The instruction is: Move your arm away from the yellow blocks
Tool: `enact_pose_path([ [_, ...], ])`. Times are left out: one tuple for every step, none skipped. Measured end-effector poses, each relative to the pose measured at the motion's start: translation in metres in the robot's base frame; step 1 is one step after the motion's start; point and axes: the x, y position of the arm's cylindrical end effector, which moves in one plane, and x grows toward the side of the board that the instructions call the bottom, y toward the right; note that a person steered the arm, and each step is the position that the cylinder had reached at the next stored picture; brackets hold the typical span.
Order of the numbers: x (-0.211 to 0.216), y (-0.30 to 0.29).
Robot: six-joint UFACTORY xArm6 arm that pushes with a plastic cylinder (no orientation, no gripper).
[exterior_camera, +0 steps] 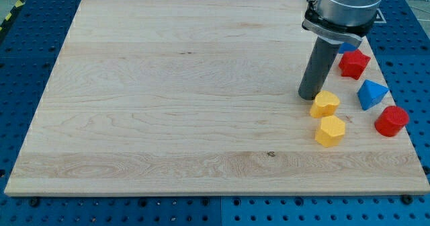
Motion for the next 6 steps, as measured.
enact_pose_path([
  [0.001,0.000],
  [0.017,0.000],
  [0.017,0.000],
  [0.009,-0.011],
  [-0.015,-0.015],
  [-0.022,0.007],
])
